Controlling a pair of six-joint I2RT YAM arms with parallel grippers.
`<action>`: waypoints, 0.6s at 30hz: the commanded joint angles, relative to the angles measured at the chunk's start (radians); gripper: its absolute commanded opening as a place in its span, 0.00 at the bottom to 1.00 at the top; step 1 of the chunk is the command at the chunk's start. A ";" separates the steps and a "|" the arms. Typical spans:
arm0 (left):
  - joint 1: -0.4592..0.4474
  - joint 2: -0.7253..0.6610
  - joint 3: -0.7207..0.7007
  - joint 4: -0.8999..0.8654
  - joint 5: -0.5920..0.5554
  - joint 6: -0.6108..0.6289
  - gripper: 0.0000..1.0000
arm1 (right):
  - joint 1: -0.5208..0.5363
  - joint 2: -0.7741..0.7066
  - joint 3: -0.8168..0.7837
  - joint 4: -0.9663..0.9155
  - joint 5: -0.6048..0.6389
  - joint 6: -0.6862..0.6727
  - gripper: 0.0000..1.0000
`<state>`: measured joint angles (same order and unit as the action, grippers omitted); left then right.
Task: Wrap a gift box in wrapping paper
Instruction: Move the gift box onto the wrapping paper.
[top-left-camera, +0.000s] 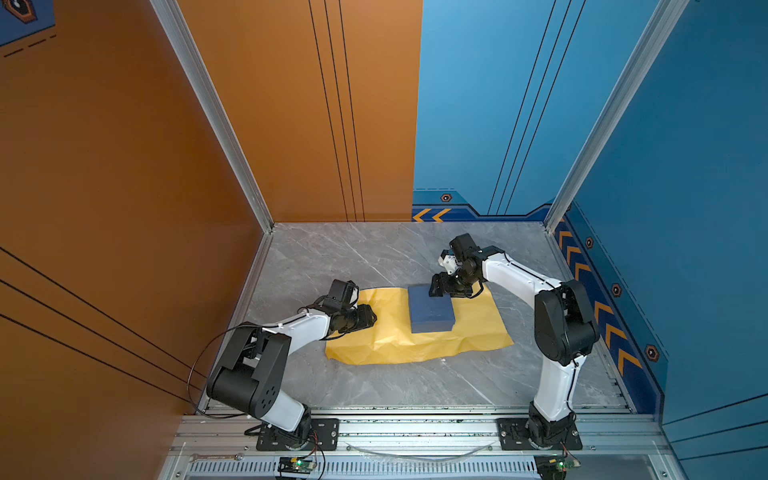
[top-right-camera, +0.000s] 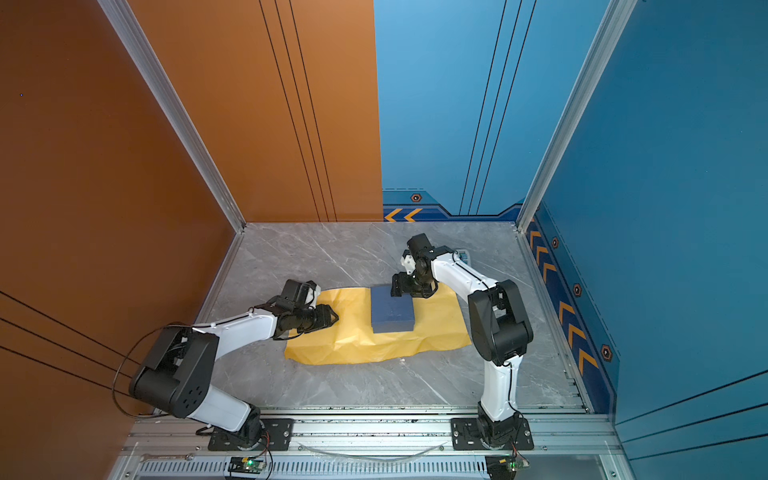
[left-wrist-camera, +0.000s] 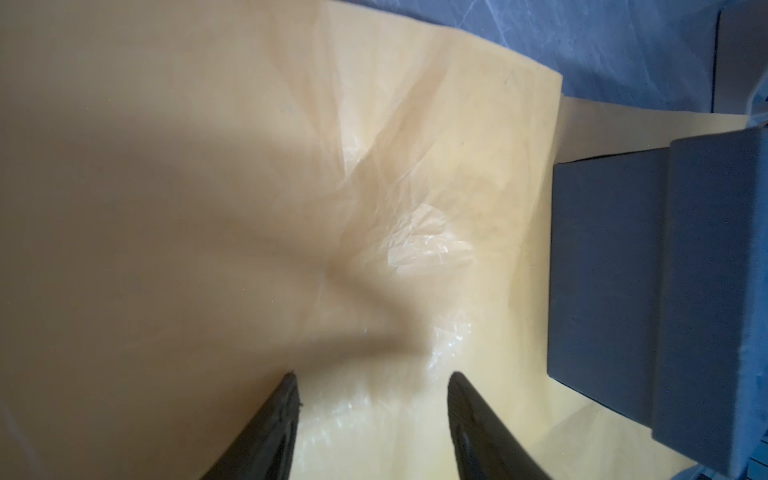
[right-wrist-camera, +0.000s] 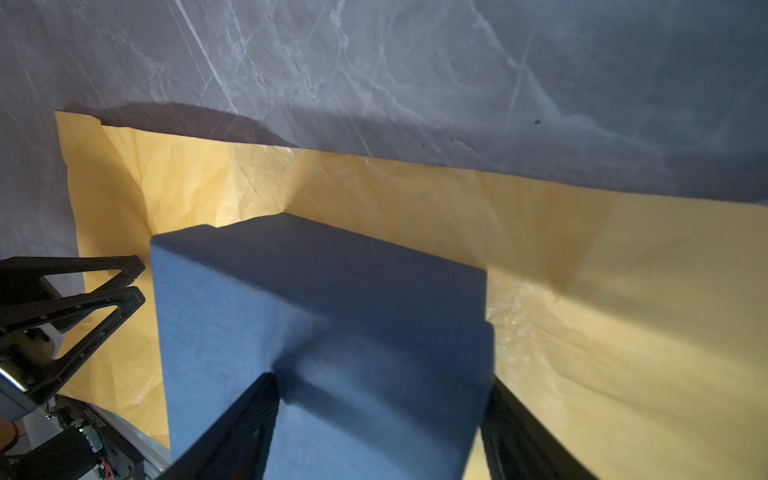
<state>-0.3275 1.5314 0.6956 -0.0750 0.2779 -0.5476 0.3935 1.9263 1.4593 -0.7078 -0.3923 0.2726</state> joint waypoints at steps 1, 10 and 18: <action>0.003 -0.020 -0.001 -0.065 -0.043 0.013 0.59 | -0.009 -0.040 -0.035 -0.017 -0.036 0.006 0.80; -0.064 -0.067 0.090 0.025 0.038 0.023 0.51 | -0.061 -0.132 -0.172 0.078 -0.141 0.091 0.86; -0.115 0.155 0.223 0.092 0.097 0.025 0.42 | -0.058 -0.120 -0.215 0.146 -0.172 0.123 0.84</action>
<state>-0.4225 1.6356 0.8761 0.0032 0.3347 -0.5400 0.3313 1.8084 1.2583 -0.6018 -0.5323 0.3717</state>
